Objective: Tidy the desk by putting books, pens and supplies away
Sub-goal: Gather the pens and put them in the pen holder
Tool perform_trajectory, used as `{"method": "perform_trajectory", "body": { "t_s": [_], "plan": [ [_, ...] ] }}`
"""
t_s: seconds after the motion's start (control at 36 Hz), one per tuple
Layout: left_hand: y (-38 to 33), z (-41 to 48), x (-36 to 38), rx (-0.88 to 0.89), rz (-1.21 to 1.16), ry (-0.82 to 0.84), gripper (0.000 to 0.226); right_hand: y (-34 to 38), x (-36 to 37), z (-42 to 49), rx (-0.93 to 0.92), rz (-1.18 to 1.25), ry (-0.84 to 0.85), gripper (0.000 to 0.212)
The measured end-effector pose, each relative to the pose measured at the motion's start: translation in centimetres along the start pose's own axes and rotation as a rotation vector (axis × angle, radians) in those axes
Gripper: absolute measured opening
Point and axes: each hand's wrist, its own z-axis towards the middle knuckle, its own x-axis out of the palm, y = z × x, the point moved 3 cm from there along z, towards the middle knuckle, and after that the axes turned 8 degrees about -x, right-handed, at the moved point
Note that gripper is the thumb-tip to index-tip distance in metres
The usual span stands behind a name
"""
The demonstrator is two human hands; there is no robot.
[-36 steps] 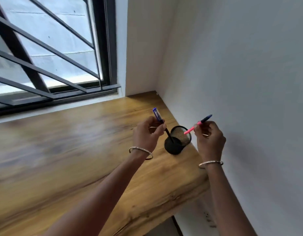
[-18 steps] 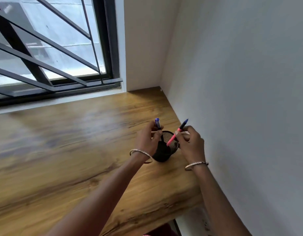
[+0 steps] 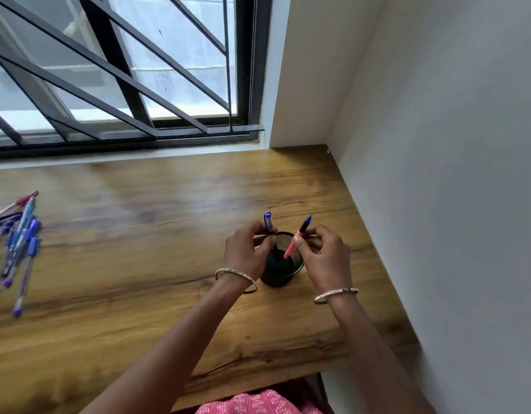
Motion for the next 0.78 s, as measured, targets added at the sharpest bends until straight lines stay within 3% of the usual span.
{"method": "perform_trajectory", "body": {
  "t_s": [0.17, 0.28, 0.44, 0.61, 0.78],
  "plan": [
    [0.4, 0.2, 0.2, 0.008, 0.036, -0.001, 0.014, -0.4, -0.1, 0.2, 0.004, 0.000, 0.039, 0.017],
    [0.4, 0.3, -0.2, 0.007, -0.005, -0.021, 0.031, -0.6, -0.3, 0.3, 0.004, 0.025, 0.045, 0.026],
    [0.9, 0.2, -1.3, -0.004, -0.053, -0.079, 0.035, 0.1, -0.6, -0.1, -0.034, -0.005, -0.017, 0.023],
    [1.9, -0.7, -4.6, -0.025, -0.145, -0.068, 0.049, 4.3, -0.8, -1.3, -0.216, -0.059, -0.186, 0.007],
    [4.8, -2.1, -9.8, -0.098, -0.188, -0.135, 0.038, 8.8, 2.4, -3.1, -0.381, -0.073, -0.202, 0.009]
  ]
}}
